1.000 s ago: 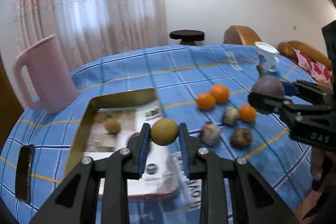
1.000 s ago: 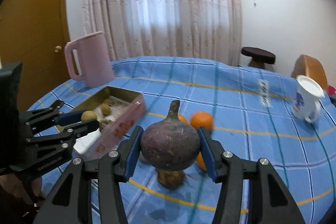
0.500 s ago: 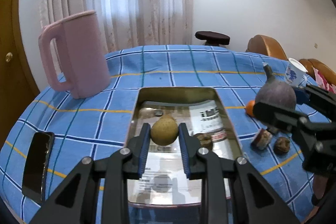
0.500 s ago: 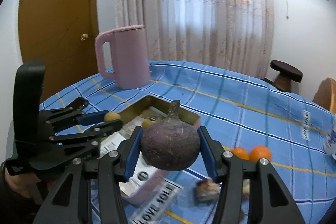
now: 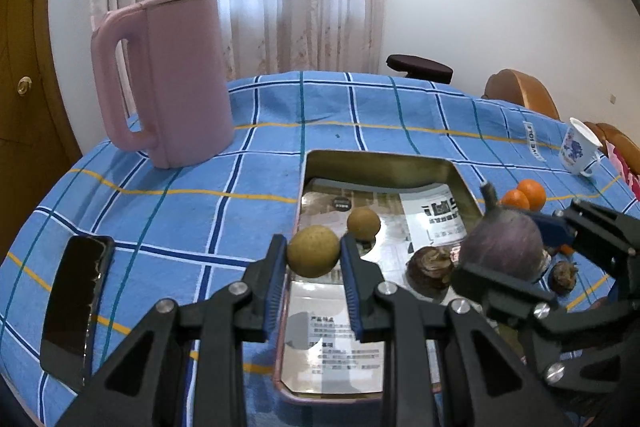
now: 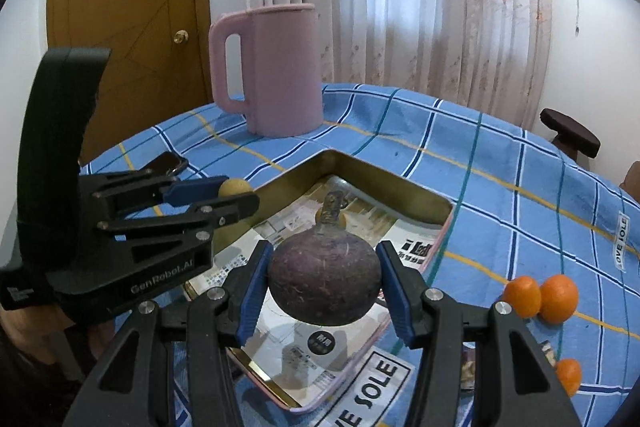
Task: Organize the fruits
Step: 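Release the kiwi into the tin with the left gripper while the right drops the purple fruit in, then grasp an orange with the right gripper while the left grasps a cylindrical cake roll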
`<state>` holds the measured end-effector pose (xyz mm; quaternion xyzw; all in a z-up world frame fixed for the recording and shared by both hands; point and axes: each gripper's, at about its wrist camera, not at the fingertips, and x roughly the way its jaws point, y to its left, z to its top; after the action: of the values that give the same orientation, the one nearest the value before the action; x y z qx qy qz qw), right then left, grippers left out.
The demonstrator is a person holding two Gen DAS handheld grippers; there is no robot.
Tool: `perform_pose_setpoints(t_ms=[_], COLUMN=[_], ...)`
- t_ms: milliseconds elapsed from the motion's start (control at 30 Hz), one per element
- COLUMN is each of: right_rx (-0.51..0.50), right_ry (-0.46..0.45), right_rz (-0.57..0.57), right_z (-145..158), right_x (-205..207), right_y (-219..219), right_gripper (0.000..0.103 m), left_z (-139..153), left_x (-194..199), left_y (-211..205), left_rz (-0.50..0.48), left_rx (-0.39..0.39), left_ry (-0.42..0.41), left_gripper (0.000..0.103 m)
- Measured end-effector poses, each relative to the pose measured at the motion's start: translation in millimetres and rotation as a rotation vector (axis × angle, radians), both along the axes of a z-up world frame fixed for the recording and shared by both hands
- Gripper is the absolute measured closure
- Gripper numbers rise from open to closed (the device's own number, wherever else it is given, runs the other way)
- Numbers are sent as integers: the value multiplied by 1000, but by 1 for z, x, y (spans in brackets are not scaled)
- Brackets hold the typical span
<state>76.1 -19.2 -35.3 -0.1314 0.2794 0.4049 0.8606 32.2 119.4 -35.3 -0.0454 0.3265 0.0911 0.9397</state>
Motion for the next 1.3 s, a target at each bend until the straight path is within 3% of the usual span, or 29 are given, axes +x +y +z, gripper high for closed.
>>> perform_pose_setpoints(t_ms=[733, 800, 867, 1000, 1067, 1300], right_rx=[-50, -38, -27, -15, -10, 5], right_ry=[40, 31, 22, 6, -10, -66], right_rz=[28, 32, 23, 2, -21, -102], right_z=[-25, -24, -20, -12, -7, 8], right_x=[0, -2, -4, -5, -7, -13], right_y=[11, 11, 10, 1, -7, -48], right_gripper=[48, 47, 34, 34, 34, 34], left_z=[-5, -4, -2, 11, 17, 32], left_x=[3, 2, -1, -14, -18, -22], left_y=[-4, -5, -7, -9, -11, -33], left_rz=[4, -2, 1, 19, 23, -1], left_rx=[24, 25, 26, 38, 42, 32], left_ry=[24, 24, 18, -30, -50, -100], left_gripper=[72, 63, 50, 18, 10, 4])
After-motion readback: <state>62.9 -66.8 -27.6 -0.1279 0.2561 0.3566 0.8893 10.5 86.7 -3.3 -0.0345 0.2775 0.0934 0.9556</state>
